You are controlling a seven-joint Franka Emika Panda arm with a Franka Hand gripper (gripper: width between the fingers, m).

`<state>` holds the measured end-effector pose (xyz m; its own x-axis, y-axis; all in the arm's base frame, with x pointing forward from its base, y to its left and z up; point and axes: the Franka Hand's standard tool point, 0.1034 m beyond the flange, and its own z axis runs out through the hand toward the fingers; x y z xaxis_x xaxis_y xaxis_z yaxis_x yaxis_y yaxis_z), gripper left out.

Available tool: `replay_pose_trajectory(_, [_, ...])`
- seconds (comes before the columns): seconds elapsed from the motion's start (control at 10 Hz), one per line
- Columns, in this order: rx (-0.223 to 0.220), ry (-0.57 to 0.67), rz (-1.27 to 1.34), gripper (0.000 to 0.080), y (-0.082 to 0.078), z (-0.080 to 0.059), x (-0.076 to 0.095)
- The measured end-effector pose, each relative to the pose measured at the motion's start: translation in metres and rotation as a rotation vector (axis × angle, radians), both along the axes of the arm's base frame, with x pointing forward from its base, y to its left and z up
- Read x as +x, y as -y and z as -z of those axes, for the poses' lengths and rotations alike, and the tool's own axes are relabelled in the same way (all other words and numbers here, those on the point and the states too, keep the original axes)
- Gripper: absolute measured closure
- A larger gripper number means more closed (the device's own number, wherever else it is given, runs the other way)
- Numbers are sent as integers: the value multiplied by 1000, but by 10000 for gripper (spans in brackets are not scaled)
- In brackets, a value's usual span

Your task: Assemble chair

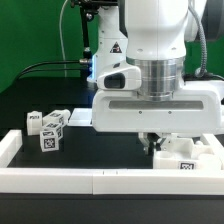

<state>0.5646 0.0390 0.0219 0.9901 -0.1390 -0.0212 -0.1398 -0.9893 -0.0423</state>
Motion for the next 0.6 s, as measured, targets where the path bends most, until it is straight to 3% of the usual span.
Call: replay_pose_trajectory(0.6, [-49, 6, -121, 770, -2, 4, 16])
